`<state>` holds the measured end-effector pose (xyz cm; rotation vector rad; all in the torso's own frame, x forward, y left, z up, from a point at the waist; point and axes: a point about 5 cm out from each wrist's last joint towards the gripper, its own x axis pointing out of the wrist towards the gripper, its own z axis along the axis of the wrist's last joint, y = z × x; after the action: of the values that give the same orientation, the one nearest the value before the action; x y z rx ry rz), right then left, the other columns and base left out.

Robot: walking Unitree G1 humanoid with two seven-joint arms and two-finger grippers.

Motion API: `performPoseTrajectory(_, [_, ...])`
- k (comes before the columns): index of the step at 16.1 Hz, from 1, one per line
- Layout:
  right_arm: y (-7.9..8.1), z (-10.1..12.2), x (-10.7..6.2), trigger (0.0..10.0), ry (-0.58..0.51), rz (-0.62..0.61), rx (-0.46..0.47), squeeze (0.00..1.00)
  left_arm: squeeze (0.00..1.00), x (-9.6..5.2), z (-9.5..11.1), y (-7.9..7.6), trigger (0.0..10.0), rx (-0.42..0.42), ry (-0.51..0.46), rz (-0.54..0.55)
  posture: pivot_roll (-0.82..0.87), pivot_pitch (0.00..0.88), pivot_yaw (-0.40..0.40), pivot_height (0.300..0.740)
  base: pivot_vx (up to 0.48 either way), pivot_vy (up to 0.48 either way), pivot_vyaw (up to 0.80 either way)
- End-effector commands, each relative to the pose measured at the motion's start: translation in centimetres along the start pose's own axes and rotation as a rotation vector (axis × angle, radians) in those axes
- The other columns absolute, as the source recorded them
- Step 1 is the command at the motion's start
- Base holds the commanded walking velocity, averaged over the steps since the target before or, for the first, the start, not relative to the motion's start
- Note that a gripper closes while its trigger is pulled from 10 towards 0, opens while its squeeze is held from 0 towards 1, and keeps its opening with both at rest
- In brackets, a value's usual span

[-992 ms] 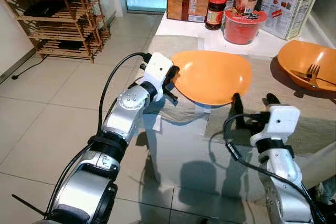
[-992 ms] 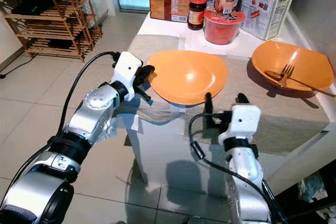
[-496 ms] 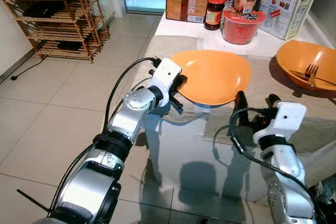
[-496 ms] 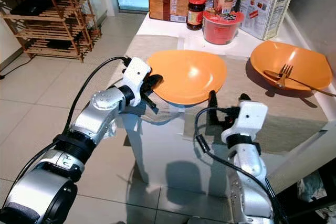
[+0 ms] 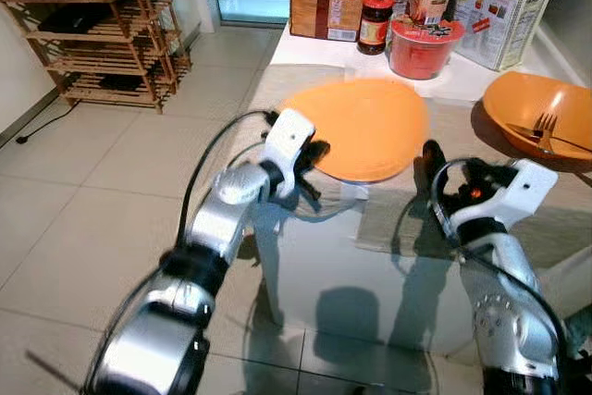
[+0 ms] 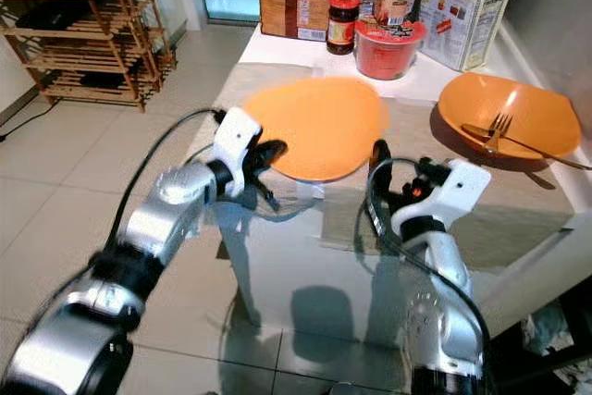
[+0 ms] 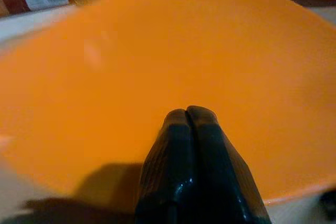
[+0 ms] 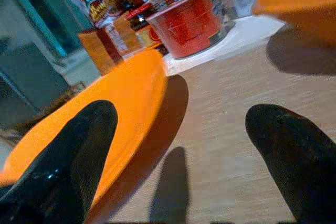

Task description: Setting the table

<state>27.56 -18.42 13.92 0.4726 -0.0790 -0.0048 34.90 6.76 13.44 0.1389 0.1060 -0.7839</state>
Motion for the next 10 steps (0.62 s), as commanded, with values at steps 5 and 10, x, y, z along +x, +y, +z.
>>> performPoseTrajectory(5, [1.1, -0.9, 1.1, 10.0, 0.079, 0.085, 0.172, 0.00, 0.00, -1.4, -2.7, -2.4, 10.0, -0.130, 0.025, -0.100, -0.12, 0.000, 0.042, 0.740, 0.000, 0.000, 0.00])
performPoseTrajectory(10, [3.1, -1.6, 2.6, 10.0, 0.120, 0.167, 0.185, 0.00, 0.00, -1.4, -1.2, -2.0, 10.0, -0.037, -0.030, -0.115, -0.11, 0.000, 0.036, 0.740, 0.000, 0.000, 0.00])
